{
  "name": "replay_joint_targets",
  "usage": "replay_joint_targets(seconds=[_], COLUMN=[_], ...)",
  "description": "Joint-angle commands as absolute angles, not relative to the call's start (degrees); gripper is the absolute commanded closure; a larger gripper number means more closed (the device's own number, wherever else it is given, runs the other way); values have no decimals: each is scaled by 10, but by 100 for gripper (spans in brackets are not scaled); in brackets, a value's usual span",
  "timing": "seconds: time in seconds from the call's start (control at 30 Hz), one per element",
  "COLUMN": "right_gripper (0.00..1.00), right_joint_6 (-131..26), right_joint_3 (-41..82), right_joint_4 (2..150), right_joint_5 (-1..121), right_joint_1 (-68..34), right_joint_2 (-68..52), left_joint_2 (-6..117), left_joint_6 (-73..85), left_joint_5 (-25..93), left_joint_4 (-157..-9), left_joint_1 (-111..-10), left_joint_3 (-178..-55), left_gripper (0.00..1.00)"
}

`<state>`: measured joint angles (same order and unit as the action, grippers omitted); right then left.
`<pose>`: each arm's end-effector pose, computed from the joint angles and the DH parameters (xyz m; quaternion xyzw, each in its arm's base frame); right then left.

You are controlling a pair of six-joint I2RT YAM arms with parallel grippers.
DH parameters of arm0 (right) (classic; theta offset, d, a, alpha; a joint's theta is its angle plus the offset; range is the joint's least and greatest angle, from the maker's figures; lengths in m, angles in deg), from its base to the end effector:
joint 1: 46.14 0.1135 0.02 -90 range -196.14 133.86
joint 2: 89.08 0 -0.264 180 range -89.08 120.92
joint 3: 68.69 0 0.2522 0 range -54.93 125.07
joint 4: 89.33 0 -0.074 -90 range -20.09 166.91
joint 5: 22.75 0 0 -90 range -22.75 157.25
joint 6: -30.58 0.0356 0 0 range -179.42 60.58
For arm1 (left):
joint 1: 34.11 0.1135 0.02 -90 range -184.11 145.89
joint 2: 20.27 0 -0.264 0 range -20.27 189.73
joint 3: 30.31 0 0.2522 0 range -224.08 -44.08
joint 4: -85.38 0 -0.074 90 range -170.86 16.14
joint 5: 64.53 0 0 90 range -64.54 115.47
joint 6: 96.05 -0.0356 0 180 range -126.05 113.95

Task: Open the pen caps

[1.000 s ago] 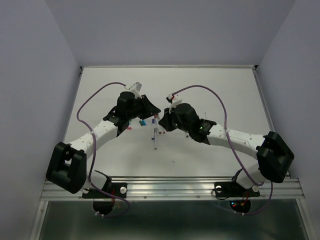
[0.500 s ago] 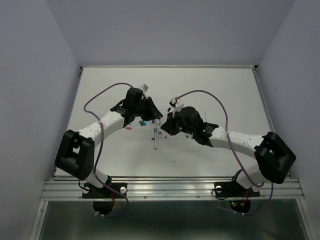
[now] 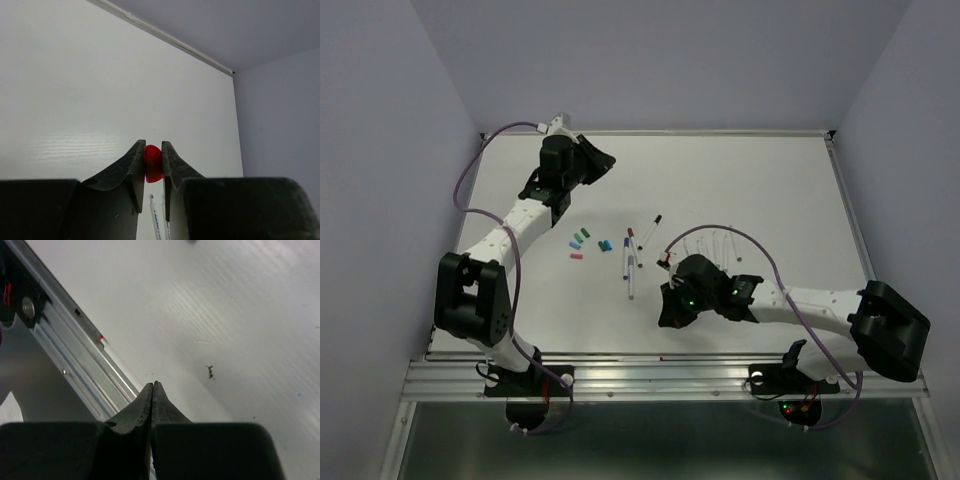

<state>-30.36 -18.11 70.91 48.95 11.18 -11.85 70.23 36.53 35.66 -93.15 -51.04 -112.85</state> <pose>0.1317 0.2260 0.1798 -0.2810 0.8746 0.3585 0.1662 0.3614 -0.1166 0.3247 -0.1127 0.7536 -0.3784 0.5255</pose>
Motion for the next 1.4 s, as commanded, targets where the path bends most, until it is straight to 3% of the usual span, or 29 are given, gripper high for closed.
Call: replay_joint_targets(seconds=[0.0, 0.13, 0.37, 0.73, 0.83, 0.93, 1.13, 1.23, 1.33, 1.37], right_gripper=[99, 99, 99, 99, 96, 90, 88, 87, 79, 72], right_joint_6=[-286, -346, -374, -326, -318, -318, -297, -285, -281, -285], right_joint_3=[-135, -107, -75, -20, -14, -10, -18, -23, -27, -27], right_joint_4=[682, 667, 668, 669, 676, 676, 677, 677, 676, 677], right_joint_5=[630, 656, 775, 840, 831, 829, 852, 851, 838, 833], right_joint_1=[91, 84, 84, 62, 49, 49, 36, 15, 4, 4], right_joint_2=[-137, -129, -120, -40, -32, -24, -42, -51, -53, -52], left_joint_2=[653, 616, 576, 632, 638, 646, 645, 632, 612, 605], left_joint_6=[347, 341, 345, 355, 359, 356, 354, 352, 348, 347], left_joint_5=[330, 285, 234, 241, 241, 246, 250, 251, 251, 251], left_joint_4=[-908, -873, -811, -795, -797, -795, -796, -794, -788, -788], left_joint_1=[-514, -513, -513, -514, -516, -517, -520, -520, -521, -521], left_joint_3=[-1094, -1028, -936, -898, -887, -881, -874, -877, -879, -880], left_gripper=[100, 100, 84, 83, 69, 60, 42, 41, 37, 29])
